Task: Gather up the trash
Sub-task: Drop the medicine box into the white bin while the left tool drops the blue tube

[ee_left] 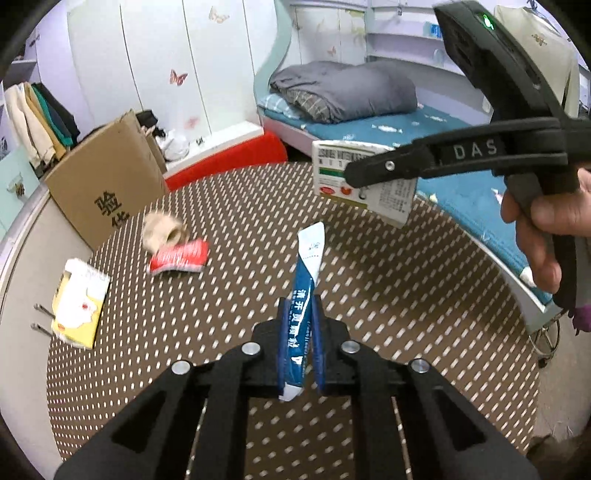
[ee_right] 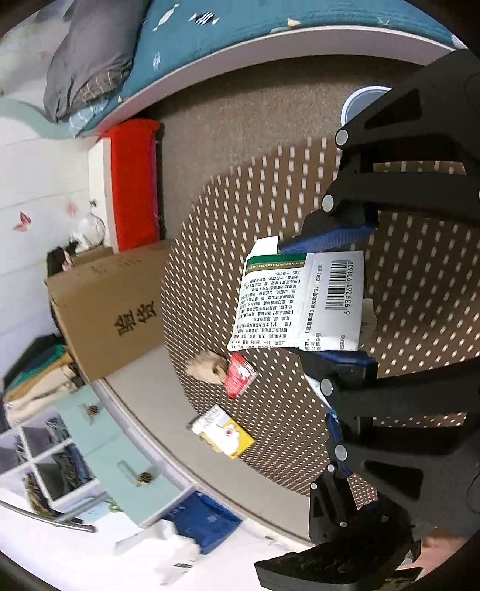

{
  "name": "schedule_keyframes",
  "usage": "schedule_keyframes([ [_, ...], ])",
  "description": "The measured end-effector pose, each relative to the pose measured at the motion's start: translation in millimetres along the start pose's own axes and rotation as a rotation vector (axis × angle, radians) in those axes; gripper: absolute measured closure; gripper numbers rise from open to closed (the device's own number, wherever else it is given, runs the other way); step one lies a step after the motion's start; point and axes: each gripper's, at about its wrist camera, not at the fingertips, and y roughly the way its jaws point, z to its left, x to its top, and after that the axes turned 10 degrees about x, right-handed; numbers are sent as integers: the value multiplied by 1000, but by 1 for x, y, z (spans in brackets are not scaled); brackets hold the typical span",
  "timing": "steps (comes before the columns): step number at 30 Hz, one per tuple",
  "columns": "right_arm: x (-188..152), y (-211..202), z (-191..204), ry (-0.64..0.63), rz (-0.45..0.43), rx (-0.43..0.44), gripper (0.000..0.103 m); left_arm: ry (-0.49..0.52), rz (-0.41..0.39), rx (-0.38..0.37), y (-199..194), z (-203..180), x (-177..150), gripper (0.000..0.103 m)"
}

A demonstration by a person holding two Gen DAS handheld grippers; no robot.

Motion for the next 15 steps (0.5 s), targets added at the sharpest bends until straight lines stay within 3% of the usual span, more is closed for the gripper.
schedule_keyframes([
  [7,2,-66,-53,76,-114,-45,59,2,-68,-17,-7,-29,36,92],
  [15,-16,-142,-134,211,-233,-151,59,-18,-127,-95,-5,-90,89,92],
])
